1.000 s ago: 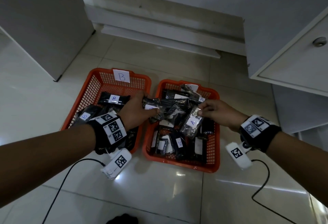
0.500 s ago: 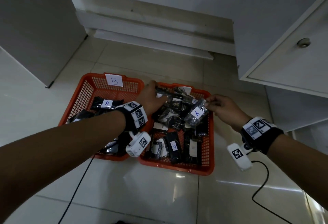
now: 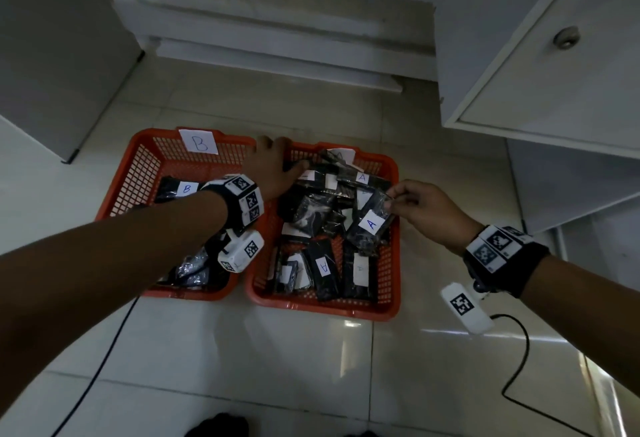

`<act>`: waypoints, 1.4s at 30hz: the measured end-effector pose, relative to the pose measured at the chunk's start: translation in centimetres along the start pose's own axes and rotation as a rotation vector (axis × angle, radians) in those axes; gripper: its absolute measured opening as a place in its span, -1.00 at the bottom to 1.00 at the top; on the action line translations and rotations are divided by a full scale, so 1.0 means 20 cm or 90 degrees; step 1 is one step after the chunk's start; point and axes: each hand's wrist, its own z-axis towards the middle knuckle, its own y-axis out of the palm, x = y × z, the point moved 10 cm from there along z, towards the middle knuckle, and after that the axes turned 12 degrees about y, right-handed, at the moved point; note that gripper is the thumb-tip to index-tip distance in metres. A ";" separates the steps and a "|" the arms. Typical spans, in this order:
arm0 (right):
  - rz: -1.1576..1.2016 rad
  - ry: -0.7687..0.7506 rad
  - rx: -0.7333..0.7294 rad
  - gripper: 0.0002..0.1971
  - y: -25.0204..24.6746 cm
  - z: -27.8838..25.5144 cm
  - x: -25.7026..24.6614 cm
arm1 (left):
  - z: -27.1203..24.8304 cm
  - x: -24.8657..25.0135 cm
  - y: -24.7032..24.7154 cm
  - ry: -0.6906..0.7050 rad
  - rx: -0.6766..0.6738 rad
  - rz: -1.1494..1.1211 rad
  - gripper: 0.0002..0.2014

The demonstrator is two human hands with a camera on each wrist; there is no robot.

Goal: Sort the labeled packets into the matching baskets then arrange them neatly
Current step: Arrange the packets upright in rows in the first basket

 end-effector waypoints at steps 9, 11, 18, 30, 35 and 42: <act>-0.008 -0.029 -0.015 -0.91 -0.03 -0.06 -0.02 | -0.50 0.63 0.17 0.409 -0.334 0.141 -0.53; -0.005 -0.036 -0.017 -0.90 -0.03 -0.06 -0.02 | -0.65 0.55 0.37 0.401 -0.471 0.245 -0.34; -0.010 -0.042 -0.034 -0.88 -0.03 -0.08 -0.01 | -0.67 0.46 0.40 0.360 -0.514 0.329 -0.28; 0.003 -0.048 -0.029 -0.91 -0.07 -0.10 -0.01 | -0.63 0.42 0.43 0.257 -0.551 0.243 -0.27; -0.001 -0.050 -0.022 -0.92 -0.08 -0.10 -0.01 | -0.64 0.42 0.34 0.305 -0.621 0.228 -0.37; -0.016 -0.042 -0.025 -0.91 -0.06 -0.10 -0.01 | -0.65 0.46 0.31 0.367 -0.678 0.246 -0.20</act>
